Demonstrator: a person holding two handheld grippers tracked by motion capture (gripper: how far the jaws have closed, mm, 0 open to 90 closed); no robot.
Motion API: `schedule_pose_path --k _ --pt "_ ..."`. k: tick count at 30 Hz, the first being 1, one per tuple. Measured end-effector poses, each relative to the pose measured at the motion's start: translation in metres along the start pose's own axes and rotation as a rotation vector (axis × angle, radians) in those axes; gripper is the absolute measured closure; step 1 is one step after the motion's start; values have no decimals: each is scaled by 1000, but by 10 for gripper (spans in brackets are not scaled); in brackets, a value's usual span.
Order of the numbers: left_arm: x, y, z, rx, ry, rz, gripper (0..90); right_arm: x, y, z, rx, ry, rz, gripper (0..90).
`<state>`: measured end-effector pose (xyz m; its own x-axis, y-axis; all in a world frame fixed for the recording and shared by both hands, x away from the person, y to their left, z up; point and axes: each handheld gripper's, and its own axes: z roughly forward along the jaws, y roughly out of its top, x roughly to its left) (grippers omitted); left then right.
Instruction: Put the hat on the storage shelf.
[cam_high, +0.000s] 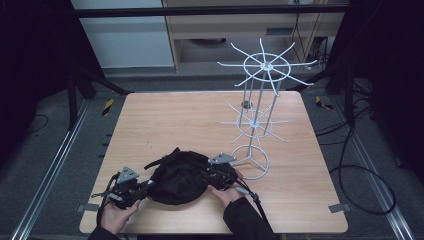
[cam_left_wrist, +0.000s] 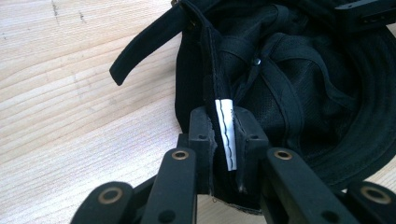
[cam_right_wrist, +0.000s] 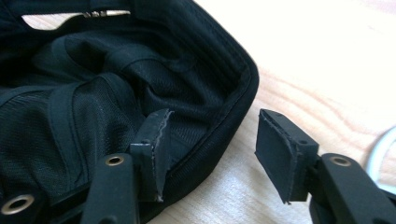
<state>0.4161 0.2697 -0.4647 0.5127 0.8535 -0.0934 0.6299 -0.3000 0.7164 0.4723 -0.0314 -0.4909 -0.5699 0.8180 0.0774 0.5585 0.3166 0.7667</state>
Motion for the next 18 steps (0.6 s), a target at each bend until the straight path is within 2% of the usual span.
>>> schedule_pose_path --k 3,8,10,13,16,18 --pt "0 0 1 6 6 0 793 1 0 1 14 6 8 521" --pt "-1 0 1 9 5 -2 793 2 0 7 69 9 28 632" --pt "-1 0 2 10 3 -3 793 2 0 6 72 -6 16 698" --pt "-2 0 3 11 3 -5 792 4 0 3 48 -7 2 774" --pt "-3 0 4 13 6 -12 792 9 2 -7 -31 6 -14 803" --pt "-3 0 6 9 12 -23 793 13 4 -16 -87 24 -54 813"
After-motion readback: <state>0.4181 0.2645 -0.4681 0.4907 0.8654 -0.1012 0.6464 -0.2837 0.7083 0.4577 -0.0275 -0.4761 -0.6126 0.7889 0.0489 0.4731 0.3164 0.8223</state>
